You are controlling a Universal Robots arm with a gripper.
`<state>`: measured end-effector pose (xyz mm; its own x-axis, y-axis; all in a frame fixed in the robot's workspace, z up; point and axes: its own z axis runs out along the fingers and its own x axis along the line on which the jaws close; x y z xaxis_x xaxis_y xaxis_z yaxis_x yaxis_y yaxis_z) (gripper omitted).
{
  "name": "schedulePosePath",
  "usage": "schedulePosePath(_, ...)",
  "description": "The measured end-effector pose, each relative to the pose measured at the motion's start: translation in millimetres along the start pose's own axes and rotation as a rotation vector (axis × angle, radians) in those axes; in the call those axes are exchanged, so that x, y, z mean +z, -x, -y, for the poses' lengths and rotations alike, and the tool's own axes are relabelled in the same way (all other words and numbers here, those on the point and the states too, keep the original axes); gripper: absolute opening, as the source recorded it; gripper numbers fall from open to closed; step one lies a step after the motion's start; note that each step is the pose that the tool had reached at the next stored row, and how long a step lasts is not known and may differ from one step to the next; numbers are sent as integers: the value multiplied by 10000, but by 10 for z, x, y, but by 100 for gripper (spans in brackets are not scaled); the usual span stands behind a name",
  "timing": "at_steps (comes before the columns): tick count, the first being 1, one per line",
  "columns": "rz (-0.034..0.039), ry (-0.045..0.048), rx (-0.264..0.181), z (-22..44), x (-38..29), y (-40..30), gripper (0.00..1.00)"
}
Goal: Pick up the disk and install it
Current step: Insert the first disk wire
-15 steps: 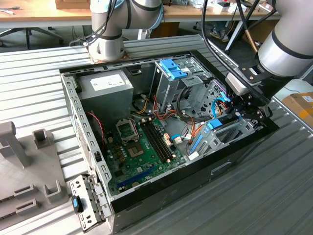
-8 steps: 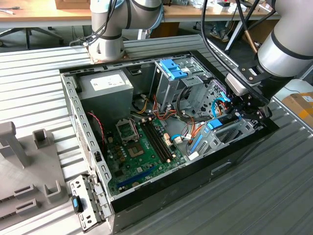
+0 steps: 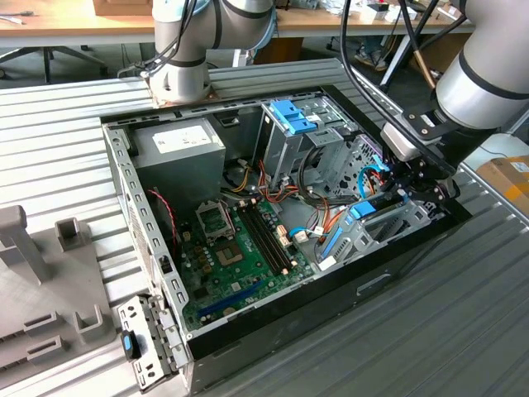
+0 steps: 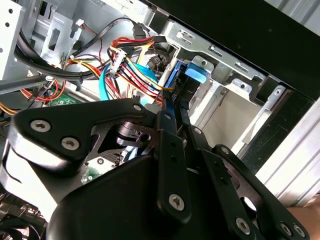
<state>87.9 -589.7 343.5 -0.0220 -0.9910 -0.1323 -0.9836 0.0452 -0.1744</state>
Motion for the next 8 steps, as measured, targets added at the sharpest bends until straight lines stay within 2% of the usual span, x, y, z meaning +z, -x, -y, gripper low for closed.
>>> schedulePosePath(8,24,19,-142,0,-1,1,17)
